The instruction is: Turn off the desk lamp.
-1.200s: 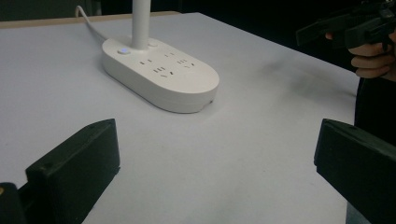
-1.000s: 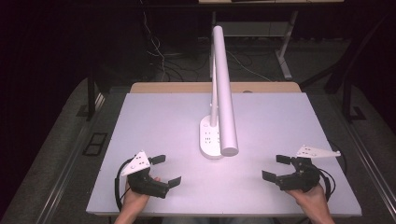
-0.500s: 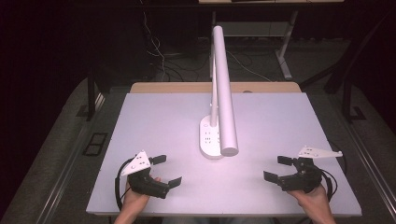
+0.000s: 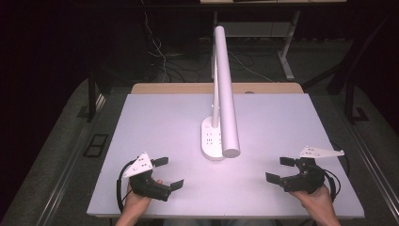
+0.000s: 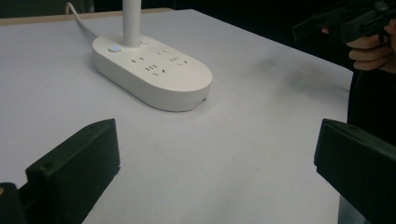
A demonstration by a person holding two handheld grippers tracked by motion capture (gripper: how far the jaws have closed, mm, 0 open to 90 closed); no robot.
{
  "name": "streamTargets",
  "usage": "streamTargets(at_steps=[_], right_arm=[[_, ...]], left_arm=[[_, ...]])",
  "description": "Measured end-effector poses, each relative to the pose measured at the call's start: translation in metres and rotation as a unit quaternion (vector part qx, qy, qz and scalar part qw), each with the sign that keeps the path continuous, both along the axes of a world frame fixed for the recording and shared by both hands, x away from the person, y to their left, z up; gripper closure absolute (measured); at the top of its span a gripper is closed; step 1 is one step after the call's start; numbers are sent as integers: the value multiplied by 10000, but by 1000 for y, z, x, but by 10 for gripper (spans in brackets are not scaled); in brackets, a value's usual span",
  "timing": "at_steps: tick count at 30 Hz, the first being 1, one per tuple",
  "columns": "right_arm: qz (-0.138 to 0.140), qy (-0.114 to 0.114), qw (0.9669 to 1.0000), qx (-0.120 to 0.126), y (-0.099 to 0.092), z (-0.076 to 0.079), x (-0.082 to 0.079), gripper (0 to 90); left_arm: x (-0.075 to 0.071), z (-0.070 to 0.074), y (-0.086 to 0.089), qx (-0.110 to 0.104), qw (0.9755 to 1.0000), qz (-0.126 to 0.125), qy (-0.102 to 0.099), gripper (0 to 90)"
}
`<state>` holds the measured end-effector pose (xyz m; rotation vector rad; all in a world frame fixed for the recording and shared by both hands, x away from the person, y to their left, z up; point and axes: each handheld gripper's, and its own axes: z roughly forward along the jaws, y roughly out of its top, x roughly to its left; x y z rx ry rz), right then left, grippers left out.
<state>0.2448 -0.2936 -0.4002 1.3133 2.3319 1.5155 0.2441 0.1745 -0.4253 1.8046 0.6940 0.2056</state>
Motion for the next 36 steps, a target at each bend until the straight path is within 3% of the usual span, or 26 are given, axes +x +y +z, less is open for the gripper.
streamTargets(at_steps=[26, 36], right_arm=[[209, -23, 9994, -276, 10, 21, 22, 8], [349, -46, 9986, -385, 22, 34, 37, 8]], left_arm=[[0, 0, 2, 8, 10000, 55, 6, 0], [0, 0, 3, -3, 10000, 86, 24, 0]])
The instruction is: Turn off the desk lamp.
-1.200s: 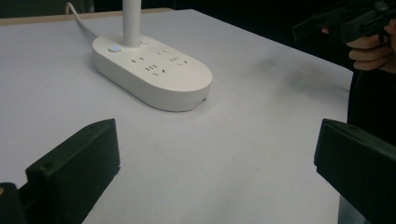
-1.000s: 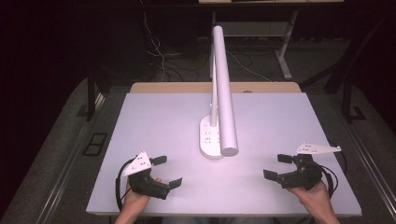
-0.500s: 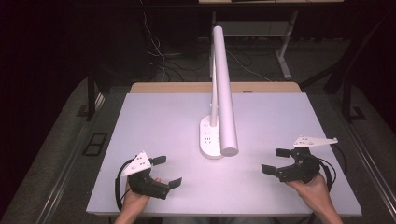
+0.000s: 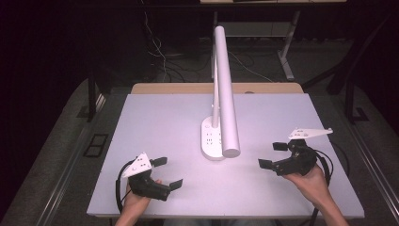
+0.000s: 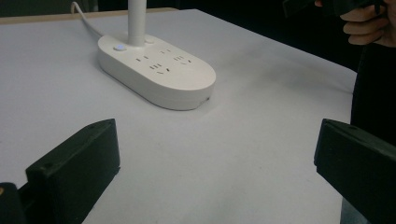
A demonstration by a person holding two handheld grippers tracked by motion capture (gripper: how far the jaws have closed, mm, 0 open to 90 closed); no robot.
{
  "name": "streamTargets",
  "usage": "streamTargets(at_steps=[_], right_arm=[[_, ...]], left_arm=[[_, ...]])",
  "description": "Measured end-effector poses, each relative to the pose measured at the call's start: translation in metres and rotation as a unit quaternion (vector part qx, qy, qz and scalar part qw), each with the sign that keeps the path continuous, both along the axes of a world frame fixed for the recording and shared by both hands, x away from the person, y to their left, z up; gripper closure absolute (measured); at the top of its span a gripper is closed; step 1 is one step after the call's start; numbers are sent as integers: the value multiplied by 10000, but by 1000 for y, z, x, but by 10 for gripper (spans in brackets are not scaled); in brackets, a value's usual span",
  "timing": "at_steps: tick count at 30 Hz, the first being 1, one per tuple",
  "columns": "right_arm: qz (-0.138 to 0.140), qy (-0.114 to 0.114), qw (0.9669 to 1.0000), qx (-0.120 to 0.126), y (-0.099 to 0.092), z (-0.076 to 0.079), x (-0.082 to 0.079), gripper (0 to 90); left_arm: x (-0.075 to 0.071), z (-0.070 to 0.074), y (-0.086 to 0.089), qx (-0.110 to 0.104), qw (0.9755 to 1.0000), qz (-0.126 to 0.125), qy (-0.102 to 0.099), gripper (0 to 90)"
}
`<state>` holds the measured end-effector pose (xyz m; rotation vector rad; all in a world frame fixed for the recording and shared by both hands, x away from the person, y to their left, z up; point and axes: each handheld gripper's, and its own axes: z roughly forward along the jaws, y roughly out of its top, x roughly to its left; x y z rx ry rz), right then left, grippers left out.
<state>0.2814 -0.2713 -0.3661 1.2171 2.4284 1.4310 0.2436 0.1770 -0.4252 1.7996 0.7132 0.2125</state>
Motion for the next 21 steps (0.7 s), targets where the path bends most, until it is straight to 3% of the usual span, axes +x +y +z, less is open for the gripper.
streamTargets(at_steps=[21], right_arm=[[206, -45, 9993, -295, 24, 19, 35, 8]], left_arm=[[0, 0, 0, -29, 10000, -7, 4, 0]])
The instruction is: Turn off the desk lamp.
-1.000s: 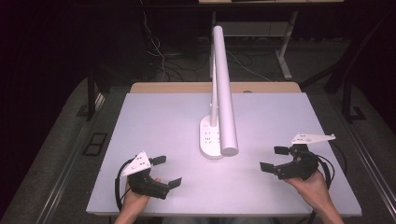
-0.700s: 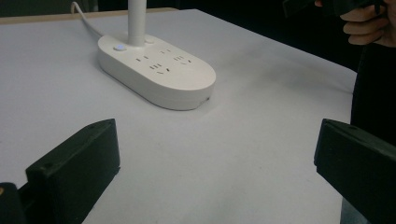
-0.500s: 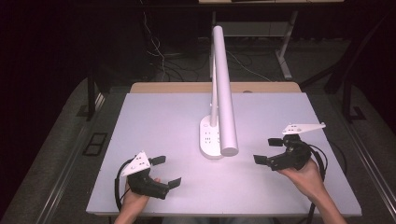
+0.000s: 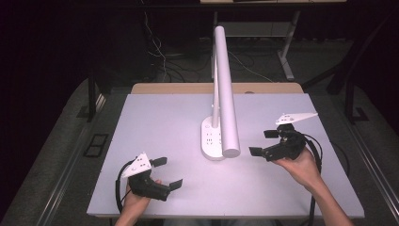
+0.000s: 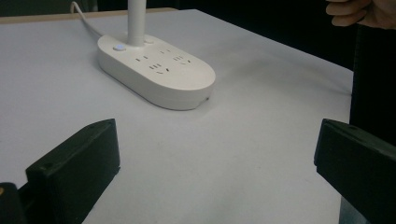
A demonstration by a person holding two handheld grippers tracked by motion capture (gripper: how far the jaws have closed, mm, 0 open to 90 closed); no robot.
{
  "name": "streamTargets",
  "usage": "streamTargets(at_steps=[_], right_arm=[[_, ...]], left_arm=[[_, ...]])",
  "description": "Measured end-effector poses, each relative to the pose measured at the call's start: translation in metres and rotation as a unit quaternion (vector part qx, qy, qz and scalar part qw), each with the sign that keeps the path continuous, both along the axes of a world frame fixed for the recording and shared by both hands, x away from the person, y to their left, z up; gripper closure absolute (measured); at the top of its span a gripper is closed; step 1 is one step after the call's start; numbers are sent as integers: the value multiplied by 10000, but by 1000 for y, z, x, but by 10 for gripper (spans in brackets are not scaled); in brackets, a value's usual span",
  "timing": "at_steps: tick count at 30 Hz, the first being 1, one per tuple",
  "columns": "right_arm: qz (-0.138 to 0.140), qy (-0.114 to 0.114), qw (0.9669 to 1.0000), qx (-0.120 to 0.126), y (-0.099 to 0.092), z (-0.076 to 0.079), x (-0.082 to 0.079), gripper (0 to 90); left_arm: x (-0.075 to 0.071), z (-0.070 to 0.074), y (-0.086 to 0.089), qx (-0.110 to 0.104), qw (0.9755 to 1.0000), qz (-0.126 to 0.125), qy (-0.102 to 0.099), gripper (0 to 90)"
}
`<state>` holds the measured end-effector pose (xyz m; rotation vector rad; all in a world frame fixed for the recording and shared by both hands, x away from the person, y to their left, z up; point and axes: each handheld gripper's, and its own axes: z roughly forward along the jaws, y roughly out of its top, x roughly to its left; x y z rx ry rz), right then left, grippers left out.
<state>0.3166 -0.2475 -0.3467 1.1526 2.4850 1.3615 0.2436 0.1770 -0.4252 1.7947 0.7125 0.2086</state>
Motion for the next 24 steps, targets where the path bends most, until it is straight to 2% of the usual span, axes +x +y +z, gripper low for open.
streamTargets(at_steps=[9, 24], right_arm=[[59, 3, 10000, -72, 13, 7, 17, 8], [191, 53, 9996, -217, 38, 2, 49, 8]], left_arm=[[0, 0, 1, -16, 10000, -4, -2, 0], [0, 0, 3, -55, 10000, 5, 5, 0]])
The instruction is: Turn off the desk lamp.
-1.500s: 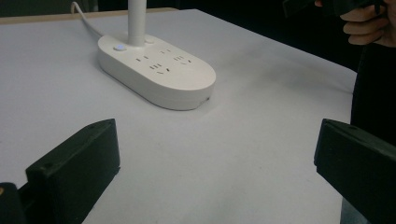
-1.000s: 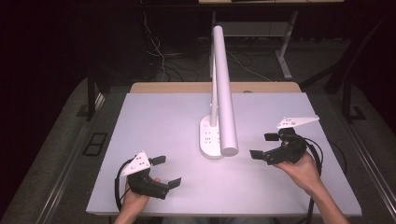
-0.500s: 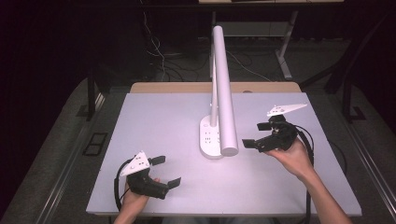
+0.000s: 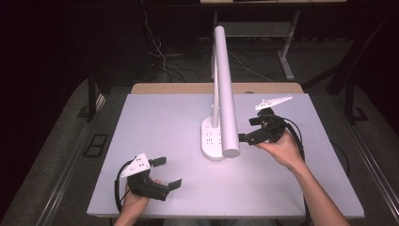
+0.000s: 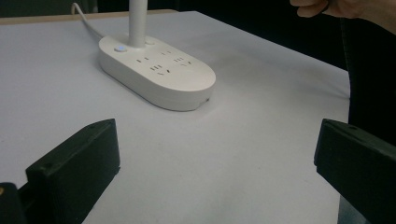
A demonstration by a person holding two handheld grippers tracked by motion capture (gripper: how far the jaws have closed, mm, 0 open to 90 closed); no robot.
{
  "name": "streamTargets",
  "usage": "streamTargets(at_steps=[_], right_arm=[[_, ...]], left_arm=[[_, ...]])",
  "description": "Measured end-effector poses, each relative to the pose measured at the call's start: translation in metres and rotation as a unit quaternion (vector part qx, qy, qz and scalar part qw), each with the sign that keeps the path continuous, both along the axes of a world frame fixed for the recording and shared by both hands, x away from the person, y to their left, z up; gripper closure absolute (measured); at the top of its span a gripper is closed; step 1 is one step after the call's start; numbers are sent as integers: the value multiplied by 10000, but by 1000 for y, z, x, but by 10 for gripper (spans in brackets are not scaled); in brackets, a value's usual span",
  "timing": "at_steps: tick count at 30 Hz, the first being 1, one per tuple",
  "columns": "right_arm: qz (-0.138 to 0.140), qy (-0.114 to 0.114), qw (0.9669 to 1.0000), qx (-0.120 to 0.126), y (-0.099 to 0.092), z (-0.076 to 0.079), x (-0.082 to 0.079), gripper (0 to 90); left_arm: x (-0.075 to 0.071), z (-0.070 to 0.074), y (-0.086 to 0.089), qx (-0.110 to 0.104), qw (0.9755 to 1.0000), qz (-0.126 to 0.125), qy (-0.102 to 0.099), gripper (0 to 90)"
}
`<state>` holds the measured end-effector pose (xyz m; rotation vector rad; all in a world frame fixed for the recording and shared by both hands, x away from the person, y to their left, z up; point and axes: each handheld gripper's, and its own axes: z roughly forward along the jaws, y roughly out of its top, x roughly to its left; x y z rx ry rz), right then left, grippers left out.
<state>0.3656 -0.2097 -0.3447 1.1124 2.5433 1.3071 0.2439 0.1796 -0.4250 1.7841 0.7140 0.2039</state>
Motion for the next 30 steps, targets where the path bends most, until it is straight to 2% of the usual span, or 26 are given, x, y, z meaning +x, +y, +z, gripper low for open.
streamTargets(at_steps=[12, 13, 16, 17, 19, 21, 24, 30], right_arm=[[38, 86, 9999, 48, 12, -1, 23, 9], [52, 117, 9999, 86, 13, -4, 28, 60], [65, 167, 9998, 130, 12, -8, 35, 87], [84, 169, 9998, 117, 12, -10, 37, 147], [91, 164, 9997, 144, 12, -13, 41, 180], [91, 158, 9997, 144, 12, -16, 44, 306], [37, 204, 9996, 179, 13, -21, 50, 420], [-66, 332, 9992, 218, 15, -31, 60, 586]], left_arm=[[0, 0, -1, 12, 10000, -44, -7, 0], [0, 0, 0, 23, 10000, -45, -20, 0], [0, 0, 1, 0, 10000, -26, -14, 0], [1, 0, 1, 2, 10000, -26, -22, 0], [1, 0, 1, -1, 10000, -20, -19, 0], [1, 0, 1, 3, 10000, -28, -21, 0], [1, 0, 0, 10, 10000, -38, -13, 0], [2, 0, 1, 12, 10000, -35, -16, 0]])
